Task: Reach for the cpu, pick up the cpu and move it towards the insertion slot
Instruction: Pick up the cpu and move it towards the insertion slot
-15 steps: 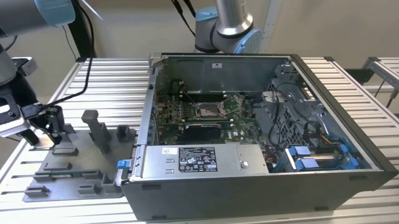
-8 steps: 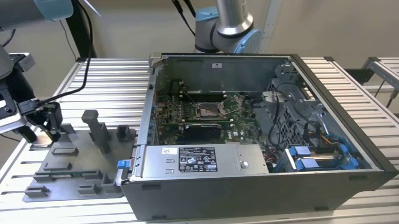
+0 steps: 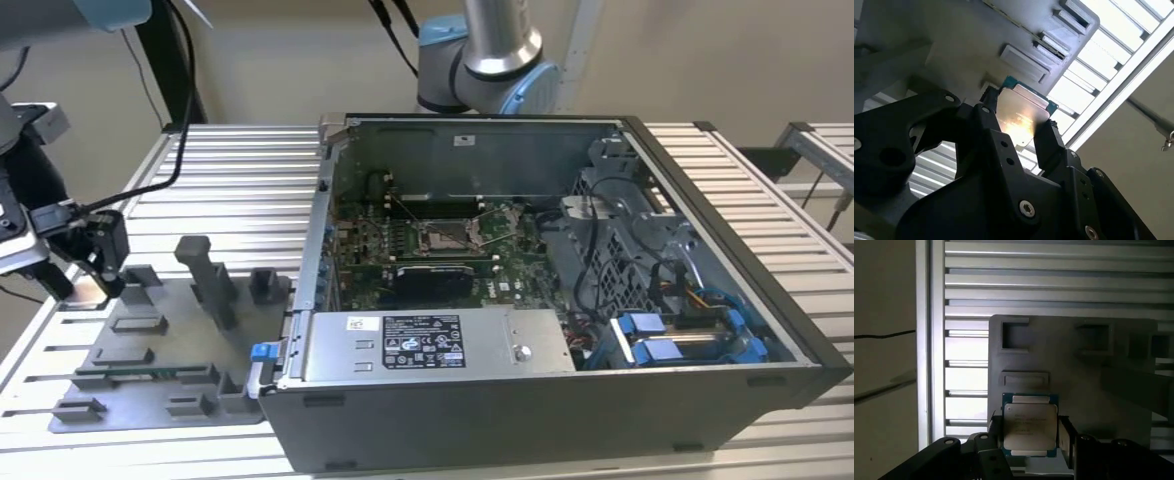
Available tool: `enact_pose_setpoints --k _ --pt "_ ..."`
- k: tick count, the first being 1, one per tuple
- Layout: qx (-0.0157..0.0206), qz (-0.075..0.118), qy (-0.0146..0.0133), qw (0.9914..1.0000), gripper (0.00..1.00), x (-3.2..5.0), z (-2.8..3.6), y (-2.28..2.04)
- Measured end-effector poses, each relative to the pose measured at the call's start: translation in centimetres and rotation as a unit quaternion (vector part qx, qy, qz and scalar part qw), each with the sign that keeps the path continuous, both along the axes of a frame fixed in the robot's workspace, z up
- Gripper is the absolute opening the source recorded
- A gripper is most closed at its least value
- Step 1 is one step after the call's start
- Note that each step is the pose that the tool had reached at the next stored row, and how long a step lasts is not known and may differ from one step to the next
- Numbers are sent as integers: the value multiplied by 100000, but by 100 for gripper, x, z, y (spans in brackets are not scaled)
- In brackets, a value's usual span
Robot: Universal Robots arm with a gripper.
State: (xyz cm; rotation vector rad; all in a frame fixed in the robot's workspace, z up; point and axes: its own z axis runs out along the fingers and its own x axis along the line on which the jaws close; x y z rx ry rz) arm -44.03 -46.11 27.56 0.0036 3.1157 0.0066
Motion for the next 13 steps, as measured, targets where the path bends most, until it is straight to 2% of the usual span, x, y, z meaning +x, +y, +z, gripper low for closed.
enact_pose_setpoints --k 13 --pt "-107 0 2 100000 0 0 174 0"
